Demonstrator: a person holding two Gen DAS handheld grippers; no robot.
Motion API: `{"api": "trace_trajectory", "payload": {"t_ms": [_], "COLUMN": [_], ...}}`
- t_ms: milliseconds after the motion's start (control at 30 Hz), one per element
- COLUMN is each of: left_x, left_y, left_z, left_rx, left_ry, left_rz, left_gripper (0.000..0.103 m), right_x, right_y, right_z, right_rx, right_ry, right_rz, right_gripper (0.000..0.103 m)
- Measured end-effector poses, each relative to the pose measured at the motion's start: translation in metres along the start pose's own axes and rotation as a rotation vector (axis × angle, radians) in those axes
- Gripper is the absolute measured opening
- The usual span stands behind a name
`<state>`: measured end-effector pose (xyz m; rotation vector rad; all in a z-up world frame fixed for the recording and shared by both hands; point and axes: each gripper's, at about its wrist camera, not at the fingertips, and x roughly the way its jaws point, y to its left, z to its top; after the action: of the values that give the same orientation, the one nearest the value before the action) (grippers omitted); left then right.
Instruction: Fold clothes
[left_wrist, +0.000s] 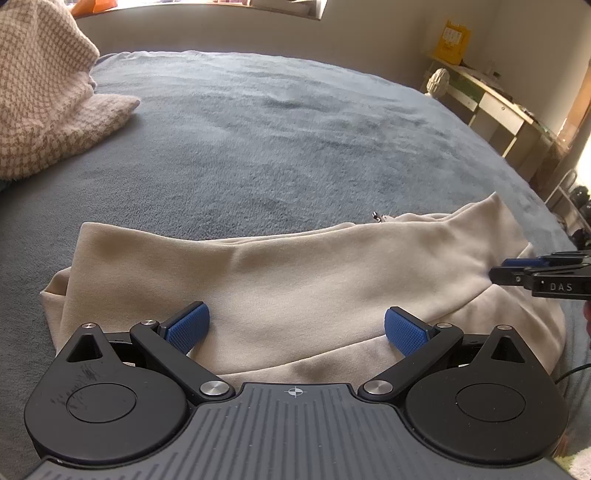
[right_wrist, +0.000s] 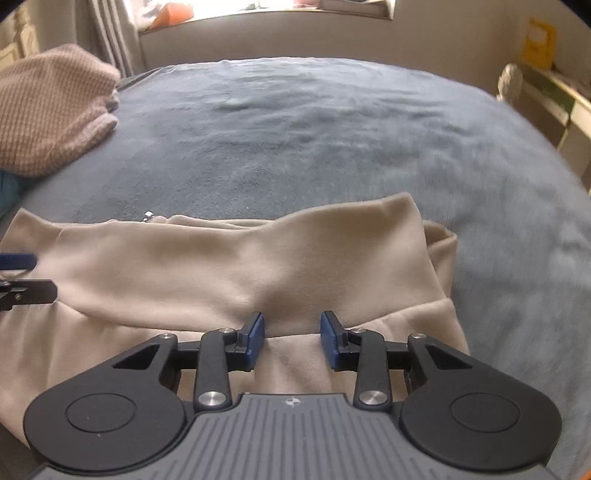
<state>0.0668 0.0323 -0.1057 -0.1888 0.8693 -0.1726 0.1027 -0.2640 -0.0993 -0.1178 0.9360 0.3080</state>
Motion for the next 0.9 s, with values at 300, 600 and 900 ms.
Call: {"api": "trace_trajectory", "payload": {"t_ms": [300, 600, 900], "left_x": [-0.001, 0.001, 0.002], "left_y": [-0.001, -0.006, -0.007], "left_z": [-0.001, -0.002, -0.005], "left_rx": [0.006, 0.038, 0.046], "left_ry": [-0.012, -0.015, -0.022], "left_rz": [0.001, 0.028, 0.037], "left_gripper": [0.102, 0.102, 0.103], "right_x": [-0.012, 0.006, 0.008], "right_y": [-0.005, -0.032, -0.056], "right_z": [0.005, 0.005, 0.009], "right_rx": [0.002, 0.074, 0.073], "right_ry": [-0.069, -0.067, -0.119], "right_rz": [0.006, 0.016, -0.078], "right_gripper": [0.03, 0.029, 0.029]}}
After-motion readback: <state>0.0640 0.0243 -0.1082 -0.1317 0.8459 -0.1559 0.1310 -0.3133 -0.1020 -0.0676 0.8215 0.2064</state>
